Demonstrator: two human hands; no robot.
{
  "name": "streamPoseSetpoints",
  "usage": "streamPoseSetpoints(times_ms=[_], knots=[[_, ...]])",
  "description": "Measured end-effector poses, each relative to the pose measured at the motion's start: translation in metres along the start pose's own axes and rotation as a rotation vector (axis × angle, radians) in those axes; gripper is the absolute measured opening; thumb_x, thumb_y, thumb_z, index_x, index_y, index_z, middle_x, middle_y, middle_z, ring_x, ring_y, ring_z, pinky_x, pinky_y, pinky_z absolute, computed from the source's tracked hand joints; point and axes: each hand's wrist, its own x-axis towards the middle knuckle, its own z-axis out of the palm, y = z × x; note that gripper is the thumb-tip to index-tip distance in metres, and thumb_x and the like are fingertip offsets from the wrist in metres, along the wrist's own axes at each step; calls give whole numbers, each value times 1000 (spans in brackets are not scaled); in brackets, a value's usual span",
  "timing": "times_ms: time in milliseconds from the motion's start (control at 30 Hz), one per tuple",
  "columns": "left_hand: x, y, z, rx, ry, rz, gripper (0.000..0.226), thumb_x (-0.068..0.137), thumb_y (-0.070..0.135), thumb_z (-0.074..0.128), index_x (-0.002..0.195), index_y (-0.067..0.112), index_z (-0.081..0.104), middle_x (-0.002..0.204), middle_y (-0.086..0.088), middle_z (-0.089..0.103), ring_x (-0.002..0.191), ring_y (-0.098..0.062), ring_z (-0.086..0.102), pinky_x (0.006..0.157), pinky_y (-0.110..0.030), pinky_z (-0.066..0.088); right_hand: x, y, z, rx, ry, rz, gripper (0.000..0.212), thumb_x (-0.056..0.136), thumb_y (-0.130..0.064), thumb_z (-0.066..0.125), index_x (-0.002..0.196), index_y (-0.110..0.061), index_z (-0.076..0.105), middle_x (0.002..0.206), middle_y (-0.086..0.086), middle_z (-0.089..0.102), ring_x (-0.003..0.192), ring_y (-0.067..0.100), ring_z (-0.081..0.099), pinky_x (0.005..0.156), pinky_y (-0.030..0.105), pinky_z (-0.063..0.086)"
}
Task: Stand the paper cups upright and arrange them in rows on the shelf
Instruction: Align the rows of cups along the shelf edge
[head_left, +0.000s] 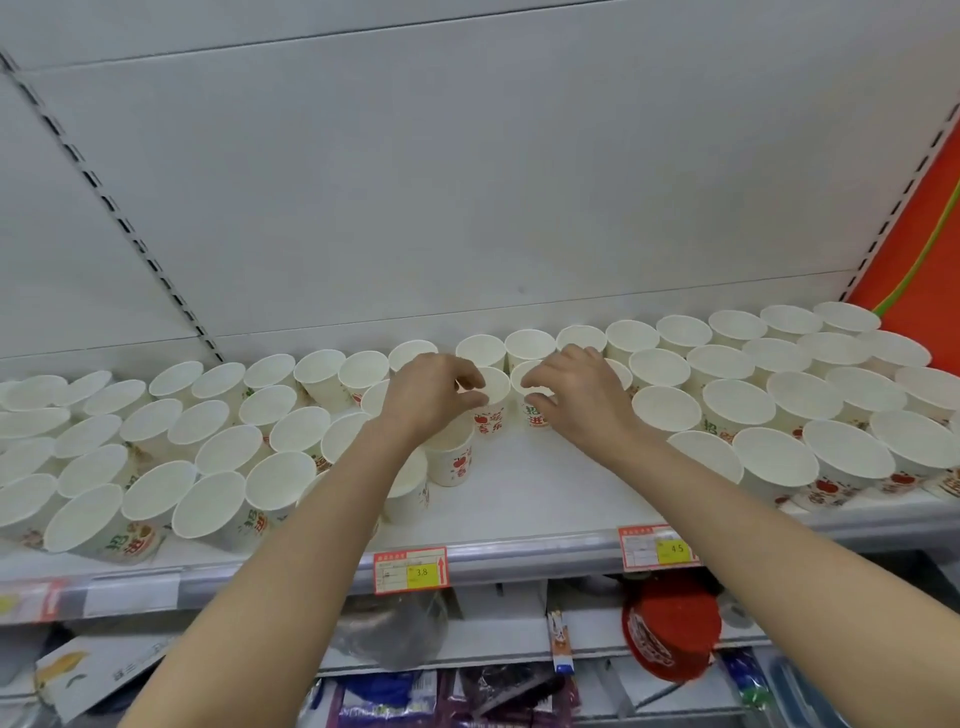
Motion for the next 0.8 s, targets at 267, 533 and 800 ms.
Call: streamPoseSetpoints(times_ms=[267, 533, 800], knots=[[-99, -23, -41, 85, 179, -256, 9, 79, 42, 72, 76, 34, 71, 75, 18, 66, 76, -5, 59, 59, -25, 44, -13, -49, 20, 240, -96, -187, 23, 68, -15, 81, 89, -16, 72, 85, -4, 69, 81, 22, 54, 66, 26, 37], [-130, -14, -15, 289, 82, -151, 17, 82, 44, 69, 91, 31, 73, 92, 11, 68, 89, -12, 55, 65, -27, 39, -11, -65, 22, 173, -190, -184, 3, 73, -14, 73, 76, -15, 73, 73, -1, 67, 74, 25, 51, 60, 40, 46], [-129, -10, -15, 117, 107, 30, 7, 86, 39, 69, 85, 32, 71, 84, 16, 63, 80, -6, 55, 60, -24, 36, -61, -47, -22, 109, 0, -46, 9, 72, -21, 79, 74, -17, 72, 69, -6, 65, 70, 21, 47, 63, 30, 38]])
